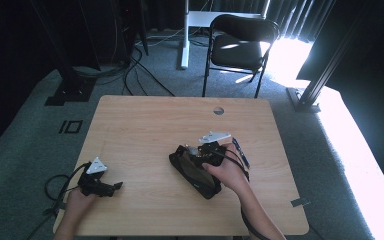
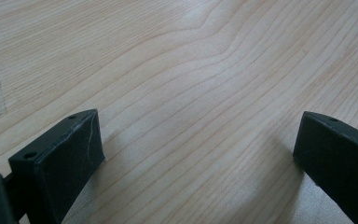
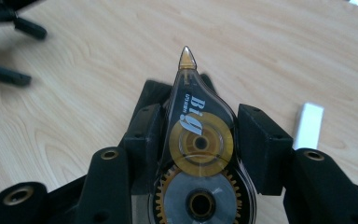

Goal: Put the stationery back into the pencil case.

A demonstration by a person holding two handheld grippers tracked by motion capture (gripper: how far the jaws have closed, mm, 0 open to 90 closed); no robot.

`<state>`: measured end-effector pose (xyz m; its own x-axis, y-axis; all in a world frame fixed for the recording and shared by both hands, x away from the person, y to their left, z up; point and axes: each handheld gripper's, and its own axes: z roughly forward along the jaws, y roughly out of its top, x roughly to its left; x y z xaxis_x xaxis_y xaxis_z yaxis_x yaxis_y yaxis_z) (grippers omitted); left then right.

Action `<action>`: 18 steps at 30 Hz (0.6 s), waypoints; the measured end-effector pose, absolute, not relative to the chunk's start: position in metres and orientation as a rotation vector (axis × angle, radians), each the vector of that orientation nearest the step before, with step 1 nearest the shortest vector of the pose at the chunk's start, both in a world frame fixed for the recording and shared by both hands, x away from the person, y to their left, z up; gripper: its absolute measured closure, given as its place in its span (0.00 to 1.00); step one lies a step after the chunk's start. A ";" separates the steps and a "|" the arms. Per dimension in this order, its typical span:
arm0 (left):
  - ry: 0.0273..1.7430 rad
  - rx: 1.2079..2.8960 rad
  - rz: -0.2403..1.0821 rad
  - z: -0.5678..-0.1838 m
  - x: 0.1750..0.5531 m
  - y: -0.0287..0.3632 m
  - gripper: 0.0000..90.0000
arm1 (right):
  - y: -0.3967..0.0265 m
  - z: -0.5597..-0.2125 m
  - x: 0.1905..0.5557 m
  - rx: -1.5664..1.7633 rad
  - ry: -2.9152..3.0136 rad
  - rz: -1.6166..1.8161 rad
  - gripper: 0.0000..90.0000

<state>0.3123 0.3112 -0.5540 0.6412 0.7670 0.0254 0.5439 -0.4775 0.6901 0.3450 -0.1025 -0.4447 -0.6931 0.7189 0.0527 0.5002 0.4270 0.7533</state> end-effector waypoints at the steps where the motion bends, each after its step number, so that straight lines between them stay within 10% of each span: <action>1: 1.015 2.203 0.441 -0.554 0.312 0.311 0.02 | -0.100 -0.447 0.345 1.049 2.424 1.103 0.56; 18: 1.016 2.203 0.439 -0.554 0.312 0.311 0.02 | -0.074 -0.482 0.354 1.061 2.561 0.894 0.56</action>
<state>0.3123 0.3112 -0.5540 0.6411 0.7671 0.0255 0.5443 -0.4778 0.6895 0.3544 -0.0739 -0.4821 -0.7121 0.7018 0.0210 0.5623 0.5521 0.6156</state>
